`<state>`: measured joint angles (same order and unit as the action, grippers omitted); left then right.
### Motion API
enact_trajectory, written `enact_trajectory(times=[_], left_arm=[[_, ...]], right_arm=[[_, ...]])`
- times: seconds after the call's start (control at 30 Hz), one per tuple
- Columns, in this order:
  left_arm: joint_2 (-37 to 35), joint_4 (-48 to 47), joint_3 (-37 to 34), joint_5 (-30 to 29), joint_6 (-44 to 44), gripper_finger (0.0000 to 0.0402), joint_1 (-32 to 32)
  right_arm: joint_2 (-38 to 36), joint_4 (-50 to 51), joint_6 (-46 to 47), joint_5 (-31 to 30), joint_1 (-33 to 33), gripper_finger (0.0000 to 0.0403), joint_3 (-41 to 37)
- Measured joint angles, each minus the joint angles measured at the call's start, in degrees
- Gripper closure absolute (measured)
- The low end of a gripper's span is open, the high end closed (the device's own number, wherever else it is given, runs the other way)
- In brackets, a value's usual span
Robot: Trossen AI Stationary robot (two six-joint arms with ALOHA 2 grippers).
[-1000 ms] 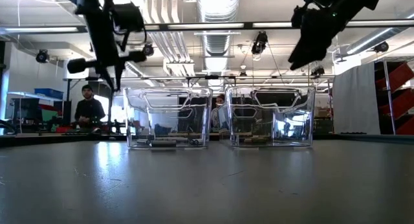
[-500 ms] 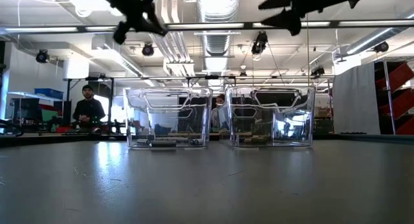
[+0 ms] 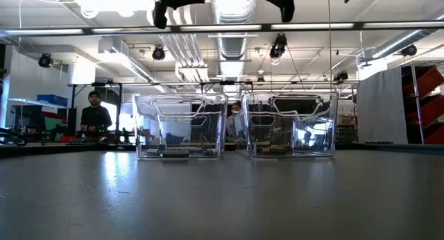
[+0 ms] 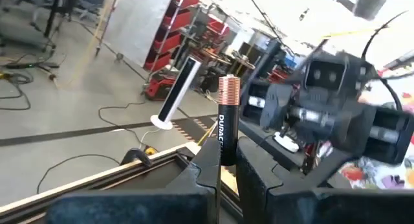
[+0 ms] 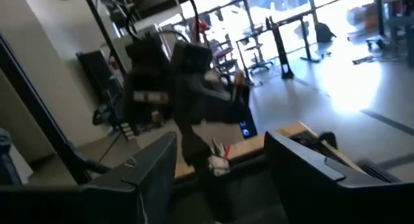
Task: Sort batteries
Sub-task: Put the black battery into the right transparent bin
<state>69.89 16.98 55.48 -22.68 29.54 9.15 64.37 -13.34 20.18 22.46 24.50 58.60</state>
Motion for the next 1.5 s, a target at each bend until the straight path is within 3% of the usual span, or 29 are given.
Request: enact_trajectory(times=[0.33,0.53,0.67,0.97,1.17,1.3,1.5], left_arm=[[-0.5,0.1,0.0,2.7,-2.1,0.0391,-0.5],[-1.1,0.1,0.0,2.7,-5.6,0.0391,-0.9],[-2.9,0.0,0.0,2.8,-9.0,0.0391,-1.5],[-4.0,-1.1,0.0,4.8,-12.3,0.0391,-2.0],[-3.8,-1.4,0.0,7.3,-12.8,0.0391,-2.0],[-3.8,-1.7,0.0,9.4,-13.4,0.0391,-2.0],[-3.4,-1.6,0.0,10.3,-13.7,0.0391,-2.3]], right_arm=[[12.2,7.7,0.7,0.5,-2.2,0.0159,14.2],[14.3,7.1,-3.3,2.0,-5.4,0.0139,20.5],[14.3,7.5,-4.3,-1.3,-5.8,0.0129,21.4],[14.9,6.9,-6.3,-2.3,-9.3,0.013,21.3],[15.7,7.1,-7.9,-13.8,-11.3,0.0149,21.2],[16.2,7.0,-7.5,-14.0,-10.5,0.0158,21.2],[18.7,4.9,-4.8,-9.6,-11.3,0.0167,21.1]])
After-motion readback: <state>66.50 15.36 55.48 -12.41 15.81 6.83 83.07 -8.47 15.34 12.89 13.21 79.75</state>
